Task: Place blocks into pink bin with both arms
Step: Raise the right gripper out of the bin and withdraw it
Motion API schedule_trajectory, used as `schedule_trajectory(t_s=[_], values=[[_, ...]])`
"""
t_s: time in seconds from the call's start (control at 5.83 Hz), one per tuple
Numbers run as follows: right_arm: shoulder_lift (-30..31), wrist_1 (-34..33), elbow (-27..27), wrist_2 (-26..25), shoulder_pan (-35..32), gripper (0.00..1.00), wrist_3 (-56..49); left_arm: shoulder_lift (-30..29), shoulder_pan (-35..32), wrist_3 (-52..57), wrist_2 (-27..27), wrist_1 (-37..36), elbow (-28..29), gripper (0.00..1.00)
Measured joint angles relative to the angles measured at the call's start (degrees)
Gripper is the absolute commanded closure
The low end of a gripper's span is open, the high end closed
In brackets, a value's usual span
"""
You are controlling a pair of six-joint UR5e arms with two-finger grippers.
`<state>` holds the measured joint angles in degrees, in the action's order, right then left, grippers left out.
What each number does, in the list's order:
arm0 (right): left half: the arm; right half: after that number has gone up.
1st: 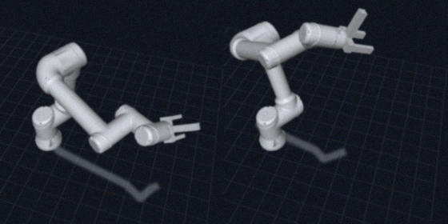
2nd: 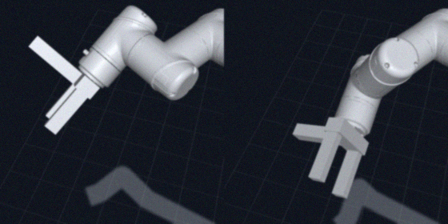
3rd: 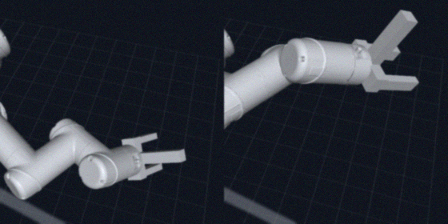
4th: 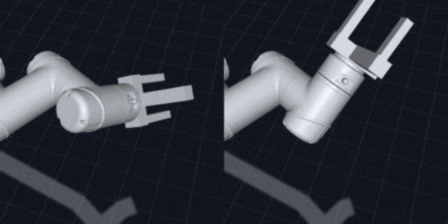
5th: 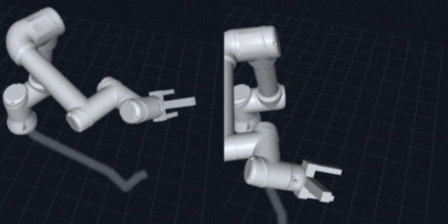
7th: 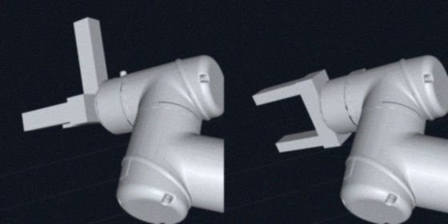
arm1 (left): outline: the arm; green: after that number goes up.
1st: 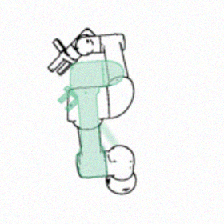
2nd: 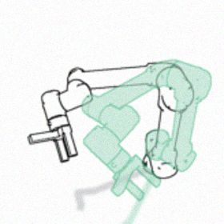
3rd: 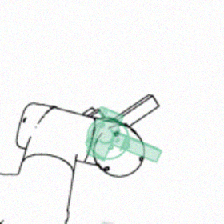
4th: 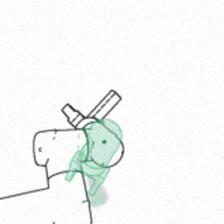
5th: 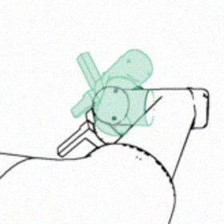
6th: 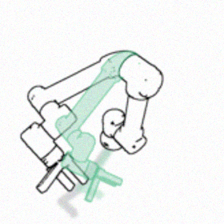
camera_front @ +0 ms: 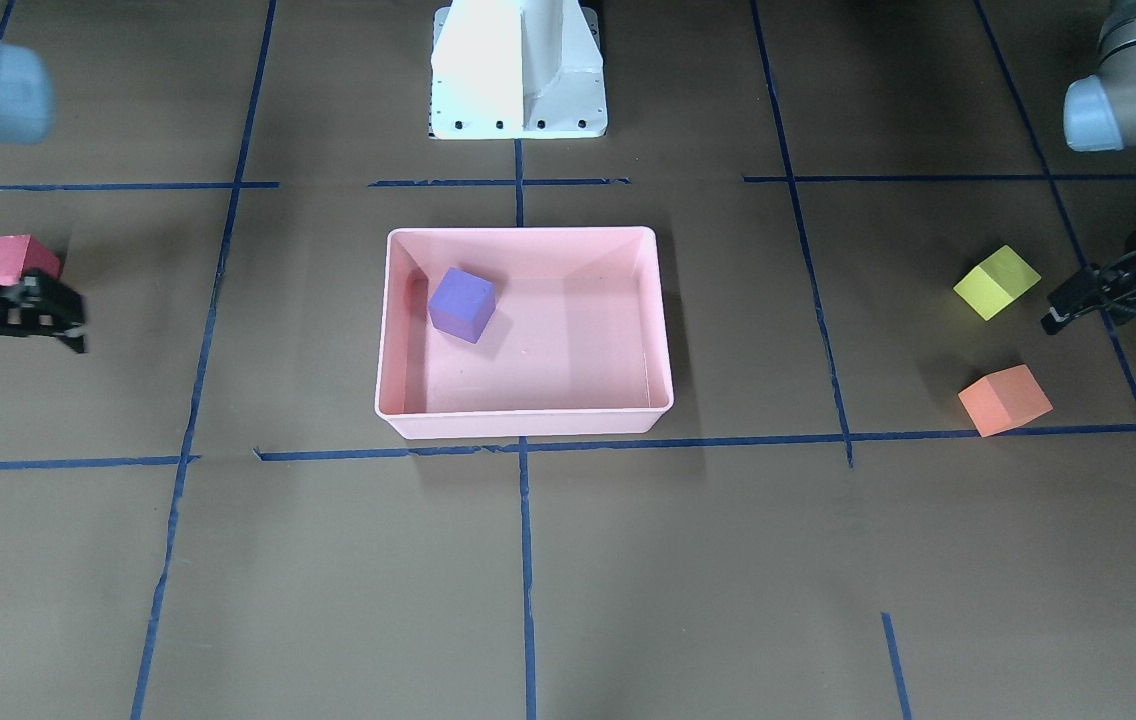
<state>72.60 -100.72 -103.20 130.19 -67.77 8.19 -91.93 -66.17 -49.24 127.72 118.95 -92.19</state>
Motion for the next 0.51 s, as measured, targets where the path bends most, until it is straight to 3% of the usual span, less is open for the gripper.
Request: schedule_trajectory(t_s=[0.51], values=[[6.12,0.74,-1.11,0.53,-3.36,0.0,-7.68,-6.35,1.96,-4.9,-2.34,5.24,8.94,0.0]])
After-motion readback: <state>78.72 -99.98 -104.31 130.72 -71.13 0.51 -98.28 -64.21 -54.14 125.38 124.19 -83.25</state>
